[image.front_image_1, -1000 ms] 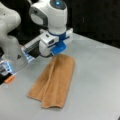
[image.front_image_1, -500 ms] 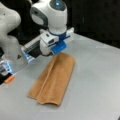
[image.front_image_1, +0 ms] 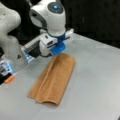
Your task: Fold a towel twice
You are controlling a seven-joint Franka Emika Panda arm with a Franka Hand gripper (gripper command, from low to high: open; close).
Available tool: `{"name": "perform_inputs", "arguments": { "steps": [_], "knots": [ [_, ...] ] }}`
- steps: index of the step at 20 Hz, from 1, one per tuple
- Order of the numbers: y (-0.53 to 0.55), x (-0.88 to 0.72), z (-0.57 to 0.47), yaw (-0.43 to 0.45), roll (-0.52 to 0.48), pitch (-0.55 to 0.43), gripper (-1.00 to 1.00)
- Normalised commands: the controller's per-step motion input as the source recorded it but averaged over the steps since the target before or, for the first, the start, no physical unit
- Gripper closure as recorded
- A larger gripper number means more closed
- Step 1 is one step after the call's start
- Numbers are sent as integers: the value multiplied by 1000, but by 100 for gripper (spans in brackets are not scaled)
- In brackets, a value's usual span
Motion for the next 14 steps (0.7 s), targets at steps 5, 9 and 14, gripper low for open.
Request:
{"name": "perform_inputs", "arguments": {
  "steps": [5,9,14],
  "knots": [
    [136,-344,-133,-277,98,-217,100],
    [146,-388,-153,-279,60,-236,100],
    [131,-410,-163,-267,4,-260,-100]
  ]
}}
